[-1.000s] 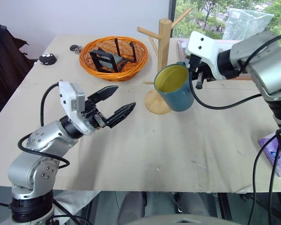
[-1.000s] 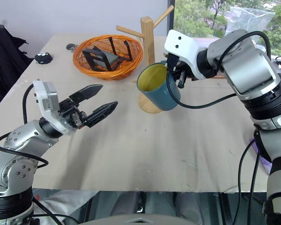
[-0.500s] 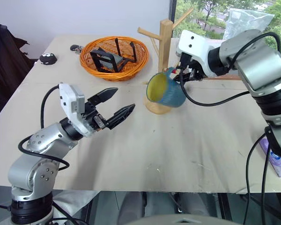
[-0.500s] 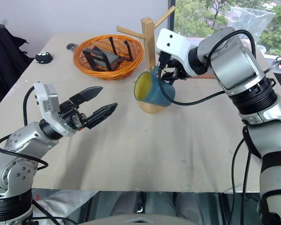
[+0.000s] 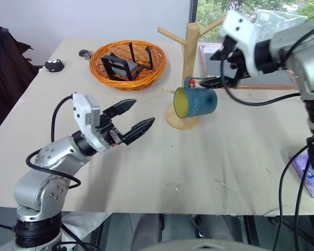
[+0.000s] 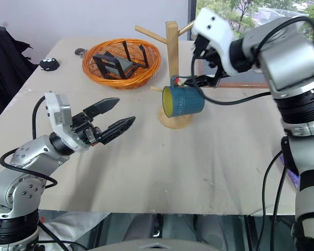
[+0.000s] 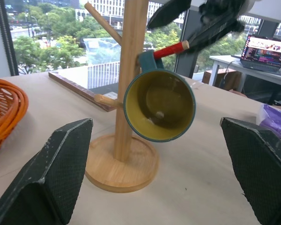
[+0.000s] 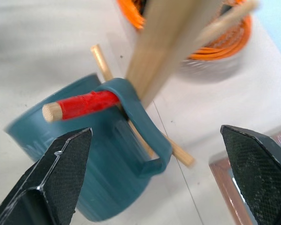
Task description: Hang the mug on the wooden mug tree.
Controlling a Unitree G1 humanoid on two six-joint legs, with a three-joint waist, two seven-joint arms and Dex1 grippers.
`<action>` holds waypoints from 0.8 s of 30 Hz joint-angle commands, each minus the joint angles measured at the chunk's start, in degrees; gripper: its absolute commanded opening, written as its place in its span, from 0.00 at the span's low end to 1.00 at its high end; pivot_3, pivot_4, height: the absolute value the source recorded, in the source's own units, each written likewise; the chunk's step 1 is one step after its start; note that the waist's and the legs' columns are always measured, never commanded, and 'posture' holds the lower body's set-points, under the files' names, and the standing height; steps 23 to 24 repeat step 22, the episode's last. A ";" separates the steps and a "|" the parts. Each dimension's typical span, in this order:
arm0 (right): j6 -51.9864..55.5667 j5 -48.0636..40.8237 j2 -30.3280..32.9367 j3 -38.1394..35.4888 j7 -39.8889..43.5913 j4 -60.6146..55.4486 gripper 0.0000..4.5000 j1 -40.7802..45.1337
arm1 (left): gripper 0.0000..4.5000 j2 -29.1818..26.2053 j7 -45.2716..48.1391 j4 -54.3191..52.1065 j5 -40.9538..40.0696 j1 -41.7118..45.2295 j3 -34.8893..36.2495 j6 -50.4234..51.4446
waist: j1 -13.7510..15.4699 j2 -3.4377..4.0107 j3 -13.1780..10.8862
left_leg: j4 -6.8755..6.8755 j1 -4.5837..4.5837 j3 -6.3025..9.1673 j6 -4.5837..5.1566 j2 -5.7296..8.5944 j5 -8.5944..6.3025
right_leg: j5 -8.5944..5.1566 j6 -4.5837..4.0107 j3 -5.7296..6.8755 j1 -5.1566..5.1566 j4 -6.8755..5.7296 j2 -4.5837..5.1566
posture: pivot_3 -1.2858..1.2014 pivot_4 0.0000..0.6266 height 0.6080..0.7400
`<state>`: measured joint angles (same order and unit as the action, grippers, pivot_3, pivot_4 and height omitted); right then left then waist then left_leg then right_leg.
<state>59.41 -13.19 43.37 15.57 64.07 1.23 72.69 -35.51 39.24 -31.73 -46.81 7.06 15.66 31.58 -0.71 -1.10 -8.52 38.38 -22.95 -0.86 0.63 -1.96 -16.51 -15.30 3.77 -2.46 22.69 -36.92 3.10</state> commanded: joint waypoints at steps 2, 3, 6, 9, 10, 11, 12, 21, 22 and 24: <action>2.26 -9.55 4.63 -14.97 1.92 -9.70 0.99 -10.46 | 1.00 -0.52 0.32 -0.31 2.58 -0.35 -1.14 -1.73 | 0.31 -0.20 0.12 | -0.03 -0.01 0.03 0.01 -0.01 0.00 | 0.00 0.00 0.03 -0.01 0.02 0.00 | 0.52 0.24 0.98; 2.12 -11.72 4.66 -18.44 1.61 -12.36 0.99 -14.50 | 1.00 -0.58 0.21 -0.50 3.26 -1.01 -1.52 -1.71 | 0.26 -0.20 0.12 | -0.04 -0.01 0.10 0.01 -0.01 -0.01 | 0.00 0.00 0.11 -0.09 0.03 0.00 | 0.52 0.24 0.98; -1.43 -16.69 1.45 -29.41 -0.91 -21.59 0.99 -31.49 | 1.00 -1.27 -1.45 -1.86 8.70 -4.64 -4.37 -1.86 | 0.16 -0.25 0.16 | -0.06 -0.04 0.02 0.03 -0.01 -0.02 | 0.01 0.01 0.01 -0.07 0.02 0.02 | 0.52 0.24 0.98; -9.47 -15.70 -5.38 -36.47 -5.94 -30.12 0.99 -54.13 | 1.00 -2.37 -3.05 -1.94 17.00 -11.31 -9.32 -3.56 | 0.10 -0.21 0.16 | -0.07 0.01 -0.05 0.23 -0.06 -0.13 | 0.00 0.01 -0.06 -0.01 0.00 -0.02 | 0.52 0.24 0.98; -14.44 -12.95 -7.19 -36.16 -7.56 -31.62 0.99 -61.36 | 1.00 -2.43 -3.47 -1.12 19.78 -13.29 -10.74 -4.87 | 0.13 -0.19 0.17 | -0.05 0.06 -0.03 0.23 -0.08 -0.13 | 0.00 0.01 -0.04 -0.08 -0.01 -0.05 | 0.52 0.24 0.98; -18.66 -11.33 -9.29 -35.94 -8.99 -32.33 0.99 -66.59 | 1.00 -1.94 -3.75 -0.32 20.92 -14.62 -11.46 -5.42 | 0.21 -0.20 0.18 | -0.10 0.07 -0.03 0.22 -0.07 -0.13 | 0.00 0.00 -0.05 -0.07 0.02 -0.07 | 0.52 0.24 0.98; -22.38 -10.40 -12.11 -35.98 -10.95 -32.09 0.99 -70.29 | 1.00 -1.36 -4.15 0.68 22.15 -15.52 -12.16 -6.20 | 0.28 -0.17 0.17 | -0.09 0.08 -0.02 0.22 -0.06 -0.13 | -0.01 0.00 -0.05 -0.08 0.00 -0.07 | 0.52 0.24 0.98; -52.10 -4.36 -23.33 -32.44 -15.40 -20.71 0.99 -84.63 | 1.00 1.88 -0.90 5.02 25.60 -19.21 -14.31 -14.12 | -0.10 -0.14 0.15 | -0.07 1.20 -0.25 0.27 -0.11 -0.16 | -0.04 -0.01 -0.19 -1.08 0.05 -0.15 | 0.52 0.24 0.98; -54.09 -4.09 -23.19 -31.97 -14.96 -19.34 0.99 -85.46 | 1.00 2.35 -0.58 5.28 25.47 -19.13 -14.51 -14.62 | -0.10 -0.14 0.15 | -0.07 1.20 -0.24 0.27 -0.12 -0.16 | -0.04 -0.02 -0.19 -1.07 0.04 -0.17 | 0.52 0.24 0.98; -54.09 -4.09 -23.19 -31.97 -14.96 -19.34 0.99 -85.46 | 1.00 2.35 -0.58 5.28 25.47 -19.13 -14.51 -14.62 | -0.10 -0.14 0.15 | -0.07 1.20 -0.24 0.27 -0.12 -0.16 | -0.04 -0.02 -0.19 -1.07 0.04 -0.17 | 0.52 0.24 0.98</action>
